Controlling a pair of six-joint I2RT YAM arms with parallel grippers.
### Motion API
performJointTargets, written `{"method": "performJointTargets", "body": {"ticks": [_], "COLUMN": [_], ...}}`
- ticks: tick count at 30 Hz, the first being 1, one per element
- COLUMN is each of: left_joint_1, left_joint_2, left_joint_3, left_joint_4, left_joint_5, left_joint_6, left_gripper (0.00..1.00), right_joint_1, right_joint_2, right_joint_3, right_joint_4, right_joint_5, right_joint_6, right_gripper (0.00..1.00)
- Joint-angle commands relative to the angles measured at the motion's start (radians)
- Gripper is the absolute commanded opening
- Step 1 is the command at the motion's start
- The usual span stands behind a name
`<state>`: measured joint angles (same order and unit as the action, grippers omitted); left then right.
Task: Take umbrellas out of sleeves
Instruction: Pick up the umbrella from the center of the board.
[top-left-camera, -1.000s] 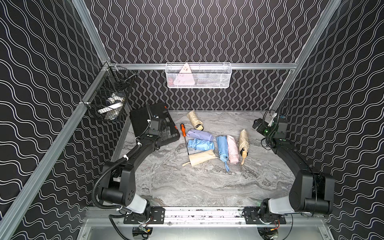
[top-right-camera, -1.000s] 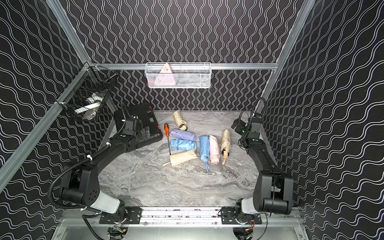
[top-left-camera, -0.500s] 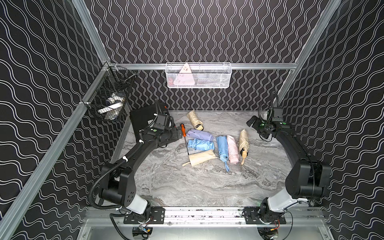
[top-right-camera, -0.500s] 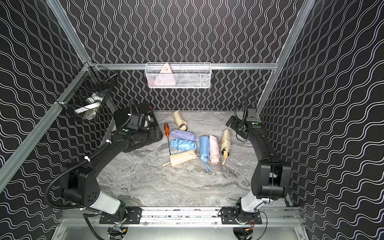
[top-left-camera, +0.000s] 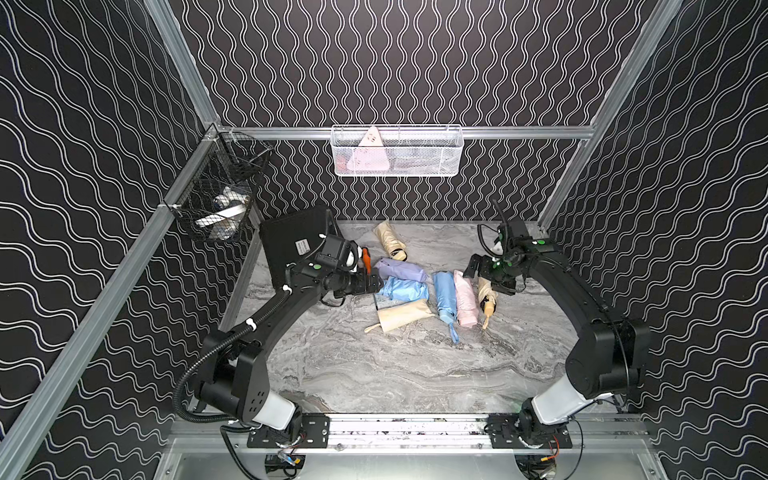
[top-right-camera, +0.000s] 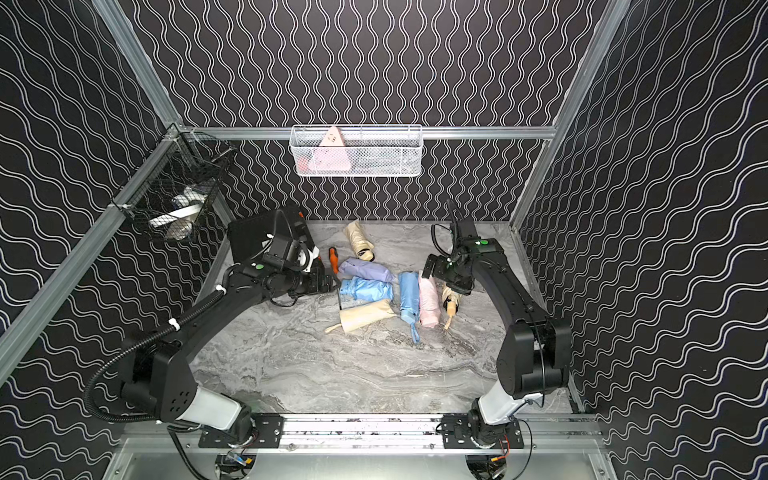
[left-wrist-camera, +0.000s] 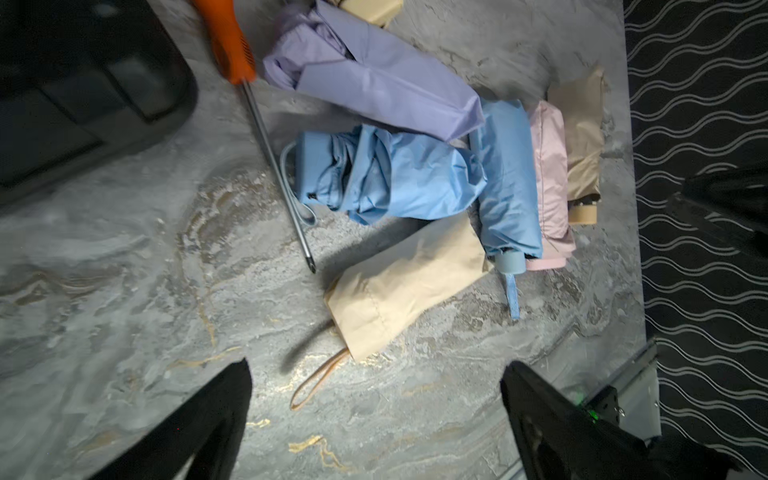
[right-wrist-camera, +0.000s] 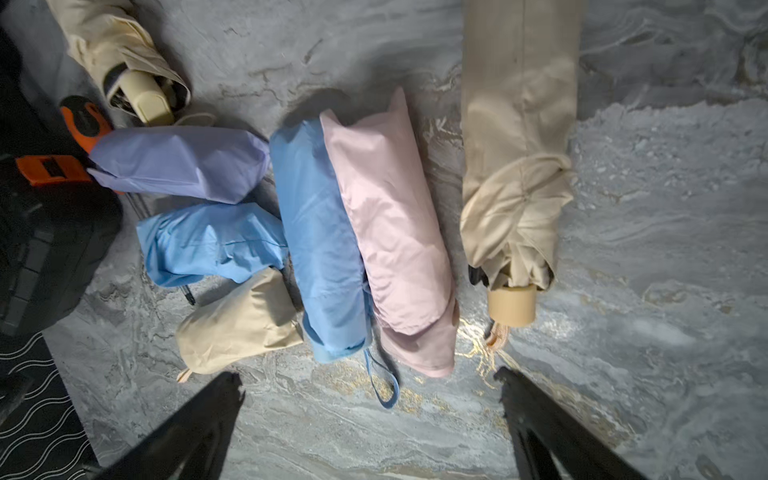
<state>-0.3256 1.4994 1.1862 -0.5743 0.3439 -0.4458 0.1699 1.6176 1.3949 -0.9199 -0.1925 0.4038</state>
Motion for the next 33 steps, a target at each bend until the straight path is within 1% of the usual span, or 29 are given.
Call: {"method": "performJointTargets", "body": {"ticks": [1,3,6,8,14,17,25,33], "left_joint_1": [-0.019,-0.042,-0.082,-0.100,-0.142,-0.162,-0.172,-0.173], "left_joint_2": [-0.009,-0.007,0.007,0.018,0.038,0.039,0.060,0.073], "left_joint_3": [-0.024,-0.041,-0.056,-0.059,-0.062,-0.062,-0.064,-0.071], "left_joint_4": [0.005,0.028,0.050,0.061,0.108,0.122,0.136,0.141], "left_joint_5": [0.094,0.132,0.150,0.153,0.188,0.191,0.201,0.211], "left_joint_6": [-0.016,-0.019,-0.030,-0.033,-0.040,-0.030,-0.022,-0.019], "left_gripper": [0.99,0.98,0.98,0.98,0.98,0.98,0.98,0.98], "right_joint_1": [0.006,0.006,0.004,-0.007,-0.094,-0.120,-0.141,-0.158], "right_joint_2": [-0.007,0.001,0.024,0.036,0.087,0.109,0.208,0.315], "right_joint_3": [-0.019,-0.025,-0.016,-0.015,-0.028,-0.018,0.043,0.128], "right_joint_4": [-0.031,-0.033,-0.048,-0.050,-0.024,-0.019,-0.011,-0.007], "right_joint_5": [0.027,0.053,0.109,0.124,0.071,0.085,0.082,0.096], "right_joint_6": [0.020,0.024,0.027,0.030,0.034,0.028,0.020,0.022], "right_gripper": [1.00,1.00,1.00,1.00,1.00,1.00,0.99,0.95]}}
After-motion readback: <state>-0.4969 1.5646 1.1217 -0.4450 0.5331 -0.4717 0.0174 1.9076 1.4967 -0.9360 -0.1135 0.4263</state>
